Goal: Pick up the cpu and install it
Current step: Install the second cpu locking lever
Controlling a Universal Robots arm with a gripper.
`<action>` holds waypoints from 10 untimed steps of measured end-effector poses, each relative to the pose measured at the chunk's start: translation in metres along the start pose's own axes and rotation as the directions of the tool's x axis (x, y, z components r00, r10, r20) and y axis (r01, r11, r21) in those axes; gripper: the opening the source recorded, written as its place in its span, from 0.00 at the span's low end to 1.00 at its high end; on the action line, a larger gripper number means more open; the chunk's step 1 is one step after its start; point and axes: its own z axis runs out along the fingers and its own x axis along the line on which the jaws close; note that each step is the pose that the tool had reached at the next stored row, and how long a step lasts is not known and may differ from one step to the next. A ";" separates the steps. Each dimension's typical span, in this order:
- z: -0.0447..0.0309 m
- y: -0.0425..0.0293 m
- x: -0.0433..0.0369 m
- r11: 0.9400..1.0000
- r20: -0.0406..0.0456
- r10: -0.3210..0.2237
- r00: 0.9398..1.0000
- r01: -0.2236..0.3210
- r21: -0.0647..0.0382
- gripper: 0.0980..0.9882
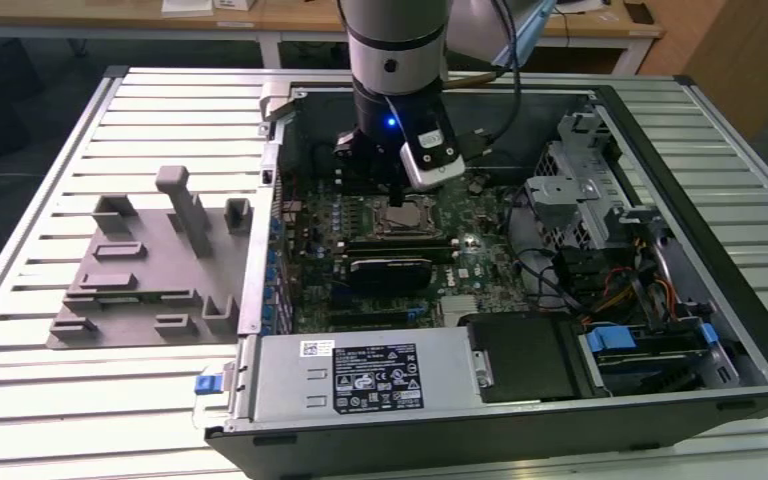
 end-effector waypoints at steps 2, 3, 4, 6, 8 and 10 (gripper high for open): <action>0.0047 -0.0005 0.0003 1.000 0.000 0.000 1.000 0.000 0.000 0.01; 0.0047 -0.0005 0.0003 1.000 0.000 0.000 1.000 0.000 0.001 0.01; 0.0046 -0.0005 0.0003 1.000 0.000 0.000 1.000 0.000 0.001 0.01; 0.0048 -0.0005 0.0003 1.000 0.000 0.000 1.000 0.000 0.001 0.01; 0.0052 -0.0006 0.0003 1.000 0.000 0.000 1.000 0.000 0.001 0.01; 0.0057 -0.0006 0.0004 1.000 0.000 0.000 1.000 0.000 0.001 0.01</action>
